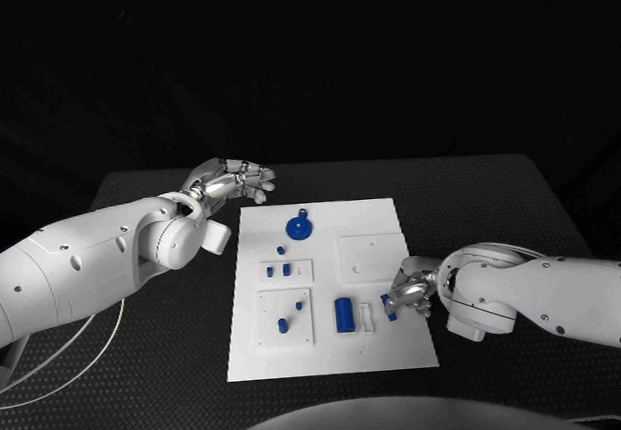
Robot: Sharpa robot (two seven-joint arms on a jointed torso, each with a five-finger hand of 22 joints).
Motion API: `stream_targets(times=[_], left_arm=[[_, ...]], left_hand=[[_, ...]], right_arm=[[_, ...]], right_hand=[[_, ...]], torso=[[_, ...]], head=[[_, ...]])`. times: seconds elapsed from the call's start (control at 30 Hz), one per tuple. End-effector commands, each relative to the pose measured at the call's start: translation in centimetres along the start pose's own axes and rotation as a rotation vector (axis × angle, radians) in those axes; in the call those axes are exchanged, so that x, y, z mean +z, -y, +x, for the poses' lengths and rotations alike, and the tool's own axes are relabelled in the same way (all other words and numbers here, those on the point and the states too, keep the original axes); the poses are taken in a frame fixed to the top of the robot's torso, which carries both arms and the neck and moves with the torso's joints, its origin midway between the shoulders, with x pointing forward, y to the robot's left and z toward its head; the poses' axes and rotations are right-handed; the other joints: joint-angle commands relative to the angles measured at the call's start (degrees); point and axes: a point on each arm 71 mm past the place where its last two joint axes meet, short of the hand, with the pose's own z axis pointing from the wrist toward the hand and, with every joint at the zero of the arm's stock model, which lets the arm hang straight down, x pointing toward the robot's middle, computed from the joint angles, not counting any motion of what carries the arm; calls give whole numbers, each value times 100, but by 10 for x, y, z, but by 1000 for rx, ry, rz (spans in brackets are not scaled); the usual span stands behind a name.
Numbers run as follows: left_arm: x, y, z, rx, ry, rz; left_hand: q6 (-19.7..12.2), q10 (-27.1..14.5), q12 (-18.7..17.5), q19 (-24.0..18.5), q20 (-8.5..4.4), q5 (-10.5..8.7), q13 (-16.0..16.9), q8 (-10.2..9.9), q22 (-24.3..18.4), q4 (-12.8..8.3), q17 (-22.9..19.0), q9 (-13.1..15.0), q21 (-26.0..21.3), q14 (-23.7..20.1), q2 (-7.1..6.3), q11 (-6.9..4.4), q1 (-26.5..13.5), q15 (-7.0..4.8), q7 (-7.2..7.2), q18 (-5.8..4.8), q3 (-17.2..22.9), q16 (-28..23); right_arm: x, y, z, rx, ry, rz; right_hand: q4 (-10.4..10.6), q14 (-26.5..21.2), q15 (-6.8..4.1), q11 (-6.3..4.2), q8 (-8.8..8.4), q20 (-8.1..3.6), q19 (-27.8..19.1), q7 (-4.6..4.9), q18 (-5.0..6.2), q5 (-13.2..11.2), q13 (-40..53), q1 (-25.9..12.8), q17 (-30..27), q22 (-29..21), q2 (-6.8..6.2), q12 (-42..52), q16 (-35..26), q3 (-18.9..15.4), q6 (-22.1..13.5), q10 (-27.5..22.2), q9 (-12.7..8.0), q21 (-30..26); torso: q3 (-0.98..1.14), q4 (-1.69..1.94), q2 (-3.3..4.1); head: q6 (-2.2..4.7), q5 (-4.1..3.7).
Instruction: Assemble the parts on the task board
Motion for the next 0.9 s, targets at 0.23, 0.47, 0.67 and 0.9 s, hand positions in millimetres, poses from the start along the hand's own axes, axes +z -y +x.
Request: stream_targets(times=[0.23, 0.47, 0.67, 0.9], left_arm=[[0, 2, 3, 0, -21, 7], [0, 2, 3, 0, -26, 5], [0, 2, 4, 1, -28, 6], [0, 3, 4, 1, -30, 6]], left_hand=[[-20, -27, -23, 32, 18, -35, 7, 18, 42, 42, 10, -5, -30, -5, -1, -14, -52, 33, -4, 109, 9, -39], [-20, -27, -23, 32, 18, -35, 7, 19, 44, 42, 12, -5, -31, -4, -2, -14, -51, 33, -4, 110, 9, -39], [-21, -27, -23, 32, 18, -35, 8, 20, 46, 44, 14, -5, -32, -4, -4, -14, -50, 33, -4, 110, 9, -41], [-22, -28, -23, 32, 18, -35, 8, 21, 48, 47, 17, -6, -33, -4, -4, -14, -50, 33, -4, 109, 8, -42]], right_arm=[[-5, -7, 11, 180, -54, 0], [-6, -10, 13, 187, -54, -5], [-4, -13, 15, 178, -74, -5], [0, -15, 18, 172, -117, 3]], right_hand=[[-18, 41, -53, -37, 35, 14, 49, -24, 41, -108, -4, -28, -30, 53, 125, -34, 15, 13, 76, 79, 55, 36], [20, 55, -59, -42, 33, 7, 72, -28, 41, -170, 5, -130, -45, 44, 23, -25, 19, -32, 90, 104, 51, 42], [20, 57, -60, -43, 30, 4, 76, -28, 41, -170, -6, -155, -49, 42, -6, -36, 19, -58, 88, 98, 49, 44], [41, 51, -57, -39, 19, 3, 69, -23, 41, -194, -8, -219, -57, 37, -55, -44, 18, -118, 77, 88, 42, 39]], torso=[[-5, 5, 3], [-2, 3, 2], [-7, 1, 3], [-5, 5, 2]], head=[[-12, -22], [-14, -17], [-16, -11], [-34, -12]])
